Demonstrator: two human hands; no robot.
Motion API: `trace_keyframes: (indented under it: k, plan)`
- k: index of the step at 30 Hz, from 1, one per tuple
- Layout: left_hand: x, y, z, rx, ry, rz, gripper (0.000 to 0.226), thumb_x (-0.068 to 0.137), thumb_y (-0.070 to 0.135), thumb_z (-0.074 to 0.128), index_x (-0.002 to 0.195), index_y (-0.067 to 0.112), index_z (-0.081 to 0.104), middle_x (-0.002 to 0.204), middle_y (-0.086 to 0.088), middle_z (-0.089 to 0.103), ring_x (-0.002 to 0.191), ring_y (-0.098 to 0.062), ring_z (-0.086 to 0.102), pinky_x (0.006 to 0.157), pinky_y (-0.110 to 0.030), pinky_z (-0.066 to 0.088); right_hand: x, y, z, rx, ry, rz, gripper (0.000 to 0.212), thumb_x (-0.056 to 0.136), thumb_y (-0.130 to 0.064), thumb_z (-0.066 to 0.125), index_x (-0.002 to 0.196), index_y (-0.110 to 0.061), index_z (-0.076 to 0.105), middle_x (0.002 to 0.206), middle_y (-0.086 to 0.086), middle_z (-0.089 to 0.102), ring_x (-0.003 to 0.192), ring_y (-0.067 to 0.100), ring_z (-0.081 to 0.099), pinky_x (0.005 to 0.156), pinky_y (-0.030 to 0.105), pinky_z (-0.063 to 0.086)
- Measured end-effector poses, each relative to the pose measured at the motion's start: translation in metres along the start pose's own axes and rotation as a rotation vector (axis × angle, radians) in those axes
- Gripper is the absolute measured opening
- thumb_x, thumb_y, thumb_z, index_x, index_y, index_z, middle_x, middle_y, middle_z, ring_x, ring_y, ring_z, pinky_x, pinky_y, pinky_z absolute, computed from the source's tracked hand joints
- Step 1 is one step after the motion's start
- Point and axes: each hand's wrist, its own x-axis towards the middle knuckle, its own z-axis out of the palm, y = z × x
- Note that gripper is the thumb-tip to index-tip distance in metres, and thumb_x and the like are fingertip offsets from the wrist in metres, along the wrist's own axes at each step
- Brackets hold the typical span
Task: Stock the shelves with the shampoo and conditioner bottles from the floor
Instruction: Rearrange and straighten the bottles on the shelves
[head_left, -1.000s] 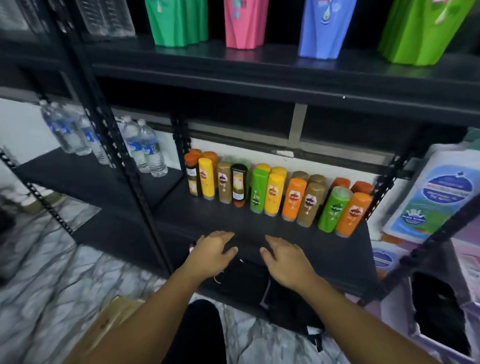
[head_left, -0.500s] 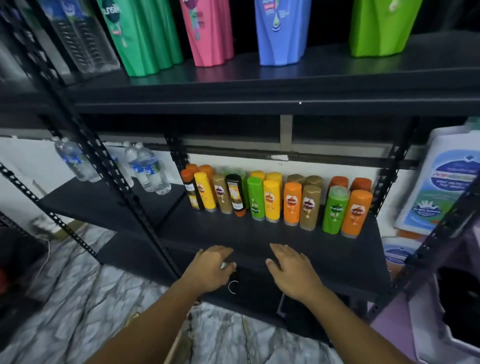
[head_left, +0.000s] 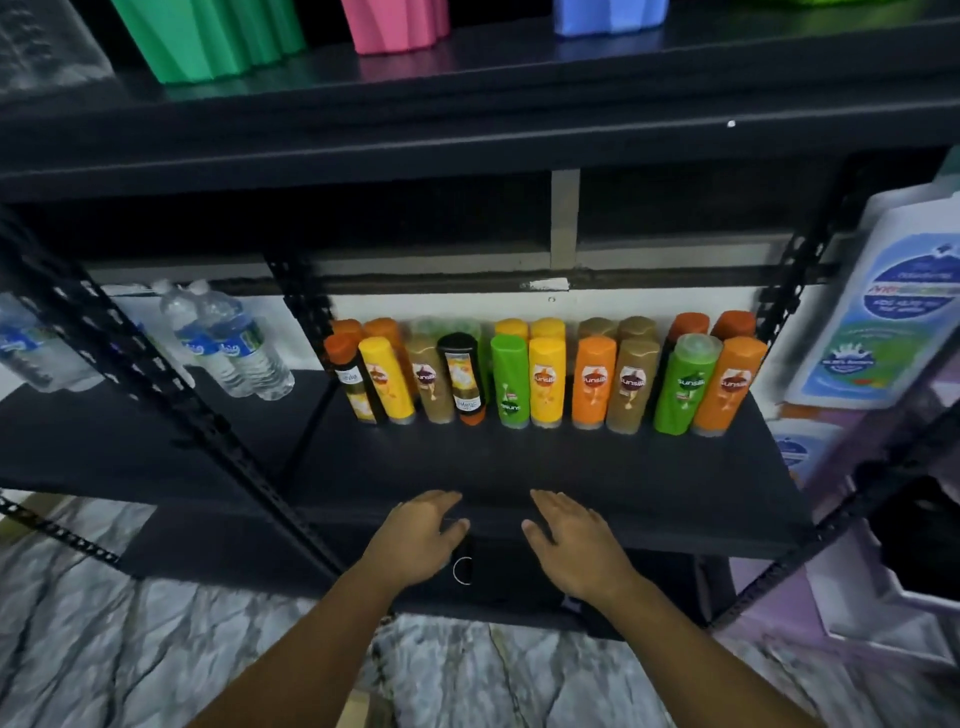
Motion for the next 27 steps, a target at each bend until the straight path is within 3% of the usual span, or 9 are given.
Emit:
trace_keyframes:
  k: [3,10,16,22,27]
  plan:
    - [0.010,-0.028,0.001,-0.046,-0.024,0.015,0.057,0.104,0.044,0.052,0.155,0.018,0.044,0.161,-0.001,0.041,0.142,-0.020,0.045,0.115,-0.033,0.039,0.011,-0.017,0.018,-0.012,-0.001,0.056,0.060,0.106,-0.049,0.035,0.159,-0.023,0.027,0.164,-0.005,0.030,0.153,0.016,0.020,0.124,0.044,0.018]
    - [0.045,-0.054,0.023,-0.069,-0.023,0.020,0.056,0.105,0.044,0.050,0.154,0.018,0.044,0.160,0.000,0.042,0.142,-0.018,0.045,0.118,-0.037,0.034,0.042,-0.022,0.047,-0.059,-0.006,0.062,0.061,0.106,-0.049,0.036,0.159,-0.021,0.027,0.163,-0.004,0.031,0.153,0.015,0.022,0.124,0.041,0.020]
    - [0.095,-0.083,0.043,0.057,0.104,0.050,0.053,0.106,0.043,0.047,0.153,0.021,0.045,0.161,0.002,0.039,0.149,-0.016,0.032,0.123,-0.043,0.022,0.101,-0.008,0.072,-0.154,0.025,-0.032,0.061,0.105,-0.048,0.036,0.158,-0.018,0.030,0.162,0.000,0.034,0.151,0.019,0.027,0.122,0.041,0.024]
    - [0.154,-0.117,0.069,0.115,0.232,0.136,0.055,0.106,0.047,0.044,0.156,0.024,0.040,0.165,0.003,0.030,0.155,-0.016,0.018,0.127,-0.042,0.009,0.173,0.014,0.107,-0.221,0.088,-0.126,0.064,0.106,-0.049,0.034,0.160,-0.017,0.022,0.167,-0.001,0.021,0.155,0.018,0.013,0.126,0.039,0.010]
    - [0.175,-0.131,0.089,0.153,0.241,0.192,0.061,0.105,0.057,0.037,0.160,0.032,0.029,0.169,0.009,0.018,0.157,-0.009,0.006,0.128,-0.036,0.000,0.199,0.033,0.135,-0.305,0.187,-0.204,0.065,0.105,-0.052,0.028,0.161,-0.019,0.019,0.169,-0.005,0.012,0.156,0.013,0.004,0.127,0.037,0.000]
